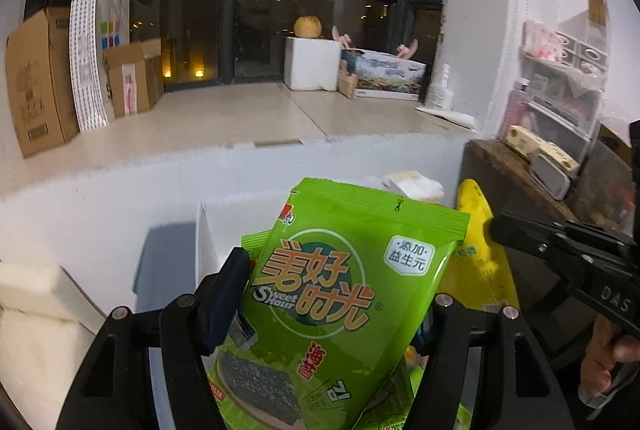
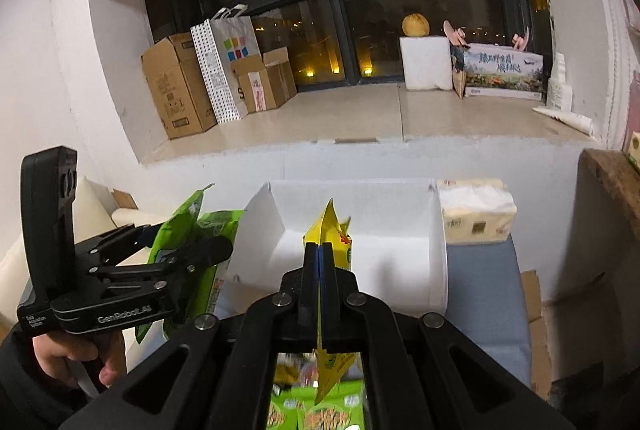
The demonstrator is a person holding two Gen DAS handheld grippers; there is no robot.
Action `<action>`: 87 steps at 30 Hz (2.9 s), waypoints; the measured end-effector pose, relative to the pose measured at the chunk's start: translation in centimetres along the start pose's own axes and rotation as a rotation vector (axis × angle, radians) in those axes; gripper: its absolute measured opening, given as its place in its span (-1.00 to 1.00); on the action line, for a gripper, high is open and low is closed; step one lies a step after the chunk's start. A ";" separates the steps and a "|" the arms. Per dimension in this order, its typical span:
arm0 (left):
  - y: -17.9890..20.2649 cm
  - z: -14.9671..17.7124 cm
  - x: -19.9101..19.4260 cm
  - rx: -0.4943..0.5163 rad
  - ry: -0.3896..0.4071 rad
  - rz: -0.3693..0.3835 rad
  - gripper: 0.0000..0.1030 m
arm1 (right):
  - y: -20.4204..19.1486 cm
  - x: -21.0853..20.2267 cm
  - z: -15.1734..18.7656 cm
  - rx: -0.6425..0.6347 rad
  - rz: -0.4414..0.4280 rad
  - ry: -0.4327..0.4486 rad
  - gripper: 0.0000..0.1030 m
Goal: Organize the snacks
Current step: 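Carry both bags into the white box and open both grippers, then withdraw both grippers from the box back toward the pile, then grasp a green seaweed bag from the pile with the right gripper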
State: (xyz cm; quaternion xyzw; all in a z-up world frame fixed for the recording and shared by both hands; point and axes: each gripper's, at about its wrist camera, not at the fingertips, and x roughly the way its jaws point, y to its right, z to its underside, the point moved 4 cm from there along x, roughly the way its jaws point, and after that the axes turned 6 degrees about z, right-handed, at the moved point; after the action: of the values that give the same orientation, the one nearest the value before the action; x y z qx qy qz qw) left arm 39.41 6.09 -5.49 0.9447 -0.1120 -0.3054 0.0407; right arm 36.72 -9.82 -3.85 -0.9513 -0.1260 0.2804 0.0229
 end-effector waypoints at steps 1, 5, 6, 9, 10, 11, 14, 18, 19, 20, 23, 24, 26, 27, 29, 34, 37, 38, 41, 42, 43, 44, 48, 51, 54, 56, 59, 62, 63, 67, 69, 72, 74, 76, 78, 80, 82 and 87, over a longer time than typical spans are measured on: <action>-0.3 -0.7 0.7 0.000 -0.003 -0.011 0.40 | 0.2 0.6 -0.7 -0.002 0.001 0.000 -1.00; -1.9 -3.0 3.9 -0.012 -0.012 -0.047 0.41 | 0.9 3.3 -3.0 -0.018 0.024 -0.005 -1.00; -2.3 -3.5 4.9 -0.016 -0.018 -0.067 0.41 | 1.2 4.1 -3.6 -0.021 0.021 -0.004 -1.00; -3.1 -3.8 7.4 -0.029 -0.050 -0.091 0.48 | 2.0 6.3 -4.8 -0.009 -0.009 -0.024 -1.00; -3.2 -3.8 8.0 -0.028 -0.056 -0.094 0.52 | 2.3 7.1 -4.9 -0.003 -0.009 -0.037 -1.00; -3.3 -3.7 8.7 -0.025 -0.068 -0.098 0.65 | 2.7 7.8 -5.0 0.003 0.007 -0.050 -1.00; -3.7 -2.8 10.2 -0.029 -0.103 -0.106 0.88 | 4.0 9.3 -4.6 0.054 0.030 -0.087 -0.56; -3.6 -1.6 10.5 -0.008 -0.110 -0.117 0.99 | 5.4 8.4 -4.0 0.088 0.055 -0.014 0.75; -3.6 -1.4 10.5 -0.003 -0.115 -0.121 1.00 | 5.6 8.5 -3.8 0.088 0.070 -0.022 0.75; -3.5 -1.2 10.6 -0.003 -0.119 -0.121 1.00 | 5.7 8.5 -3.6 0.090 0.073 -0.036 0.76; -3.4 -0.8 10.5 -0.011 -0.133 -0.114 1.00 | 5.6 8.4 -3.2 0.090 0.062 -0.054 0.84; -3.4 -0.7 10.4 -0.012 -0.133 -0.114 1.00 | 5.5 8.4 -3.1 0.086 0.065 -0.054 0.86; -3.1 -0.6 9.9 -0.012 -0.129 -0.109 1.00 | 5.3 7.9 -2.7 0.068 0.074 -0.049 0.87; -3.0 -0.6 9.5 -0.013 -0.127 -0.107 1.00 | 5.1 7.7 -2.6 0.061 0.079 -0.050 0.87; -2.7 -0.4 8.6 -0.015 -0.119 -0.114 1.00 | 4.8 7.2 -2.1 0.049 0.077 -0.055 0.87; -2.1 1.5 4.9 -0.052 -0.097 -0.119 1.00 | 4.2 4.2 -0.3 0.044 0.056 -0.037 1.00; -1.4 3.7 1.9 -0.057 -0.073 -0.140 1.00 | 3.9 2.0 1.6 0.023 0.052 -0.043 1.00; -1.0 4.6 0.7 -0.051 -0.062 -0.149 1.00 | 3.8 1.3 2.3 0.017 0.049 -0.047 1.00; 0.1 7.5 -1.8 -0.033 -0.049 -0.172 1.00 | 3.7 -0.9 4.7 0.011 0.037 -0.051 1.00; 0.5 8.6 -2.6 -0.035 -0.046 -0.176 1.00 | 3.6 -1.8 5.7 0.015 0.018 -0.051 1.00; 0.9 9.5 -3.3 -0.038 -0.047 -0.174 1.00 | 3.6 -2.5 6.7 0.024 0.008 -0.052 1.00; 1.4 10.6 -4.1 -0.039 -0.048 -0.164 1.00 | 3.6 -3.0 7.5 0.035 -0.003 -0.050 1.00; 3.0 14.1 -6.8 -0.058 -0.058 -0.155 1.00 | 2.4 -4.5 11.0 -0.036 -0.007 -0.039 1.00; 3.9 16.1 -8.4 -0.072 -0.065 -0.160 1.00 | 1.4 -4.3 13.7 -0.096 0.025 -0.108 1.00; 4.1 17.5 -9.7 -0.085 -0.063 -0.168 1.00 | 1.1 -3.7 15.7 -0.104 0.044 -0.159 1.00; 4.1 18.2 -10.1 -0.090 -0.072 -0.171 1.00 | 0.9 -2.6 17.0 -0.105 0.038 -0.197 1.00; 3.7 19.4 -10.5 -0.117 -0.090 -0.166 1.00 | 0.6 -1.0 18.5 -0.111 0.033 -0.243 1.00; 3.3 20.4 -10.7 -0.134 -0.103 -0.176 1.00 | 0.3 1.2 19.7 -0.117 0.042 -0.288 1.00; 3.2 20.5 -10.6 -0.137 -0.107 -0.175 1.00 | 0.2 1.9 20.0 -0.116 0.046 -0.297 1.00; 2.8 21.6 -10.5 -0.153 -0.124 -0.178 1.00 | 0.5 4.6 20.8 -0.113 0.073 -0.350 1.00; 2.7 21.9 -10.3 -0.161 -0.137 -0.173 1.00 | 0.7 5.7 21.4 -0.123 0.071 -0.379 1.00; 2.7 22.3 -10.0 -0.163 -0.146 -0.174 1.00 | 1.0 6.4 21.9 -0.091 0.030 -0.402 0.66; 2.8 22.4 -9.6 -0.165 -0.153 -0.172 1.00 | 1.1 6.2 21.8 -0.084 0.026 -0.402 0.37; 2.9 22.5 -9.2 -0.169 -0.159 -0.164 1.00 | 1.2 5.9 21.9 -0.073 0.000 -0.406 0.35; 3.3 22.4 -8.9 -0.164 -0.165 -0.159 1.00 | 1.2 5.4 22.0 -0.072 -0.012 -0.395 0.34; 3.7 22.4 -8.4 -0.153 -0.174 -0.164 1.00 | 1.0 4.3 21.9 -0.089 -0.009 -0.374 0.33; 4.2 22.4 -7.9 -0.148 -0.182 -0.158 1.00 | 0.9 3.4 21.7 -0.098 -0.004 -0.347 0.33; 5.6 22.5 -6.2 -0.141 -0.204 -0.143 1.00 | 1.8 0.0 21.1 -0.085 0.041 -0.281 0.33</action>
State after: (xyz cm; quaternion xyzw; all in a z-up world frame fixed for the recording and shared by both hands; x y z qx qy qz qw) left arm 20.33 1.95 -19.35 0.9091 -0.0264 -0.4092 0.0736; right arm 25.79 -12.10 -21.84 -0.9051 -0.1202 0.4057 -0.0408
